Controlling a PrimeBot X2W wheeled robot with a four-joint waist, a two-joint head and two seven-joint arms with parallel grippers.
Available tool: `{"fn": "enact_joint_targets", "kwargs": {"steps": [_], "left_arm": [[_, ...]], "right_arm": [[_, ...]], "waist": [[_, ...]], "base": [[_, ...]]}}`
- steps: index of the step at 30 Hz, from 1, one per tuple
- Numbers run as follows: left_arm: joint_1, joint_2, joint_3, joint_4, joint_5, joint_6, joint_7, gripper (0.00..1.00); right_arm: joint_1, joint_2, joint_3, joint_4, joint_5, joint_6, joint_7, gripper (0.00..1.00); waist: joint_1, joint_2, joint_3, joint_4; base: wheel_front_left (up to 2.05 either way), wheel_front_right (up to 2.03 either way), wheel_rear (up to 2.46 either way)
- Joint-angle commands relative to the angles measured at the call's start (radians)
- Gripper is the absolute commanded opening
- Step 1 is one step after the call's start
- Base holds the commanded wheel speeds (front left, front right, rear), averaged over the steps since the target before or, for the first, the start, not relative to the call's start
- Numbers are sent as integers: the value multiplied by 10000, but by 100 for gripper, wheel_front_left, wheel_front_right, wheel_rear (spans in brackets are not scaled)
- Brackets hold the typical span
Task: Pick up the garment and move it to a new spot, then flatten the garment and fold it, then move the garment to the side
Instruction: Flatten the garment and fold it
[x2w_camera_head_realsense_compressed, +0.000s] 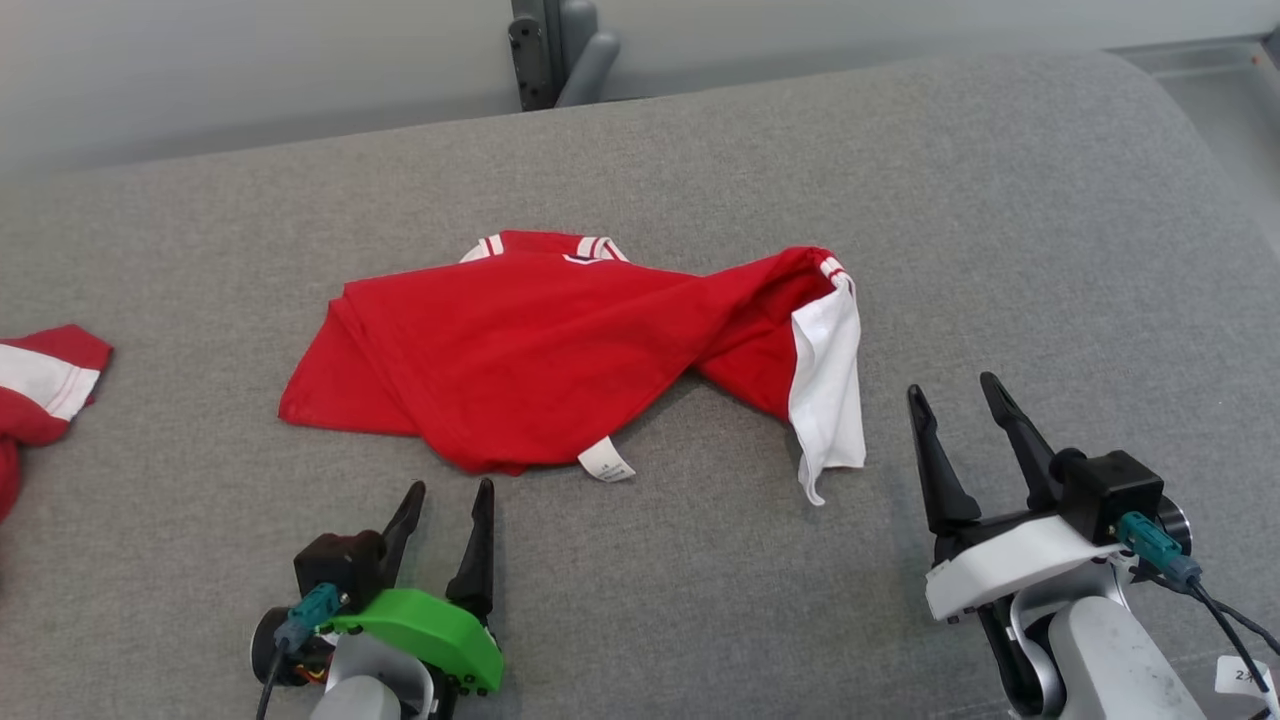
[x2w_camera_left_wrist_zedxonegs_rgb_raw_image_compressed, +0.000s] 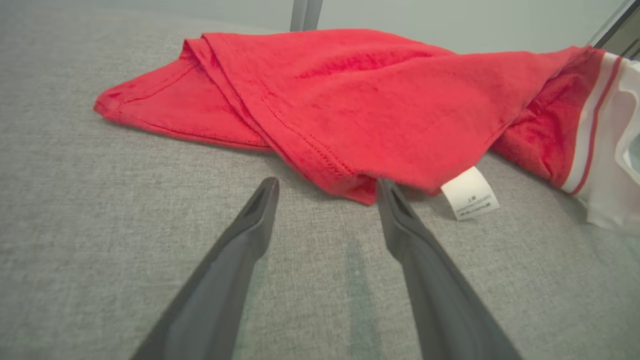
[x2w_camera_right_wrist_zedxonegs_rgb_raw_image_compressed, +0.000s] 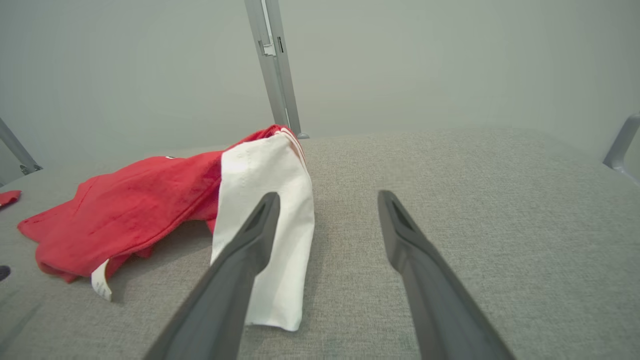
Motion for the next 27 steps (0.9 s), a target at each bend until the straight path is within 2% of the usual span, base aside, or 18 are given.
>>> {"fn": "enact_joint_targets", "kwargs": {"steps": [1,6,12,13,15,22,27], "left_arm": [[-297,40,-48,350,-98,91,5,100],[-749,41,-69,1122,-365,138,22,100],[-740,22,3,611,-373,10,33,100],[-707,25,30,455,-336,-16,31,87],[-656,29,76,125,-199,-34,11,0],[-271,37,98,-483,108,-161,7,0],[58,38,327,-1155,207,-219,2,0]], "right_arm": [[-209,-52,-5,-24,11,-3,-4,100],[-385,-76,-56,-64,14,-3,-4,100],[-424,-62,-123,-67,26,-3,-4,100],[-448,-49,-103,-51,14,-3,-4,100],[-487,-33,-38,-26,1,-3,-4,100],[-380,25,-6,85,16,-3,-4,100],[-62,31,-132,237,104,-3,-4,100]], "waist": [[0,71,833,-514],[0,71,1136,-782],[0,71,1236,-807],[0,71,1230,-794],[0,71,1215,-752],[0,71,954,-486],[0,71,489,106]], "base": [[0,0,0],[0,0,0],[0,0,0],[0,0,0],[0,0,0],[0,0,0],[0,0,0]]}}
